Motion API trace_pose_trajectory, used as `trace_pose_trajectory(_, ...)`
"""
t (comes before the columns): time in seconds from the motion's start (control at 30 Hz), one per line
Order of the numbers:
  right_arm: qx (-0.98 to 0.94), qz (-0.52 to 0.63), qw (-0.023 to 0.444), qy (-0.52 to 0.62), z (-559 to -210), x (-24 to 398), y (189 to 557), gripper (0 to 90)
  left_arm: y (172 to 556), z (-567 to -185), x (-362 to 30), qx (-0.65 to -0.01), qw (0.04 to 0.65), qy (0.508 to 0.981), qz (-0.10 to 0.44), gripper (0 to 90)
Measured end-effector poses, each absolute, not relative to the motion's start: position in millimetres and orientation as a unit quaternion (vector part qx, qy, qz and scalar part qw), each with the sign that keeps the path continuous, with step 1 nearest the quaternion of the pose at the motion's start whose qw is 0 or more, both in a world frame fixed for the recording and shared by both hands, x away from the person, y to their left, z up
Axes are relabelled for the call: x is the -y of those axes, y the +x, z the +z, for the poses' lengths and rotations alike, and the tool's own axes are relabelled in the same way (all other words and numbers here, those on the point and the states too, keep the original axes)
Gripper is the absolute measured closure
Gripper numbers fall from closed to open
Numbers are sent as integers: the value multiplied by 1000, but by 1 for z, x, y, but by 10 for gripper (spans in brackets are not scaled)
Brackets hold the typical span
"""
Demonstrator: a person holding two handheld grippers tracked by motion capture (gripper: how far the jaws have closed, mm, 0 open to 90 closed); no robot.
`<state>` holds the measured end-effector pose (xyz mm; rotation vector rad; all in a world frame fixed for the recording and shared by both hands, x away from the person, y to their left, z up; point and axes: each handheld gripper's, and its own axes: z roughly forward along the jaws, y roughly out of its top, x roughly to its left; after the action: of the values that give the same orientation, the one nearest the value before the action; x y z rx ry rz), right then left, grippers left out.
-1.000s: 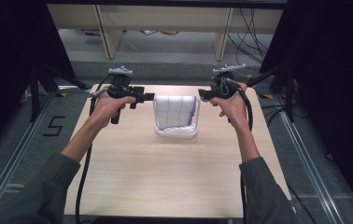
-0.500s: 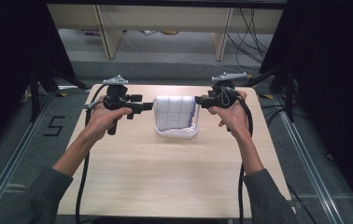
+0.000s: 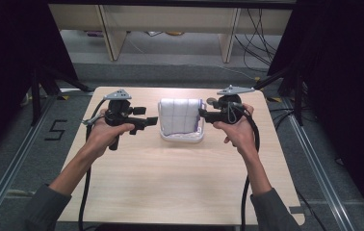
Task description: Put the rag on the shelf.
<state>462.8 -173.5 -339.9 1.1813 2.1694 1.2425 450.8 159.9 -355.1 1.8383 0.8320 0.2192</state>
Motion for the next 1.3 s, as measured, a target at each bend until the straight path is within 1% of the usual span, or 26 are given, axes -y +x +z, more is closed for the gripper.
trace_pose_trajectory(0.1,-767,446,189,421,-343,174,456,360,441,-361,-161,-343,532,768,95,285)
trace_pose_trajectory(0.23,-766,453,181,419,-350,173,449,316,430,-369,-163,-338,538,768,89,280)
trace_pose_trajectory(0.27,-767,452,185,417,-352,173,448,304,427,-370,-164,-336,534,771,90,279)
trace_pose_trajectory(0.37,-759,460,177,424,-359,171,442,278,420,-374,-165,-328,525,779,96,271)
trace_pose_trajectory(0.47,-764,457,177,419,-364,172,442,275,413,-378,-165,-324,528,779,97,260)
trace_pose_trajectory(0.5,-767,460,185,408,-365,173,442,274,411,-380,-166,-324,529,778,96,259)
trace_pose_trajectory(0.53,-761,460,176,423,-366,172,440,275,408,-382,-167,-323,533,776,93,258)
trace_pose_trajectory(0.6,-759,462,162,428,-368,172,436,275,406,-385,-166,-314,520,789,89,256)
trace_pose_trajectory(0.63,-764,462,173,415,-368,174,437,275,403,-386,-166,-316,520,788,95,257)
trace_pose_trajectory(0.67,-762,462,174,419,-368,175,436,275,402,-388,-165,-316,520,787,96,258)
trace_pose_trajectory(0.7,-759,465,167,423,-368,174,434,275,402,-390,-164,-315,514,792,93,258)
trace_pose_trajectory(0.83,-758,468,172,421,-368,175,429,275,400,-396,-162,-317,514,794,77,258)
trace_pose_trajectory(0.97,-754,478,171,418,-372,176,426,275,398,-397,-163,-320,513,792,82,258)
trace_pose_trajectory(1.0,-759,474,163,417,-372,177,426,275,397,-398,-163,-320,510,794,83,257)
trace_pose_trajectory(1.03,-758,475,169,413,-374,177,426,275,397,-399,-163,-319,511,794,80,257)
trace_pose_trajectory(1.13,-762,474,167,409,-375,177,424,274,396,-403,-162,-324,503,796,87,257)
trace_pose_trajectory(1.17,-762,472,154,416,-375,177,421,274,396,-405,-161,-320,505,797,84,257)
trace_pose_trajectory(1.2,-767,470,165,405,-376,178,422,274,395,-406,-160,-319,506,797,80,257)
trace_pose_trajectory(1.27,-764,468,157,415,-376,178,419,274,394,-409,-159,-315,500,802,79,257)
trace_pose_trajectory(1.3,-768,470,165,404,-378,179,421,274,393,-411,-158,-316,499,803,85,257)
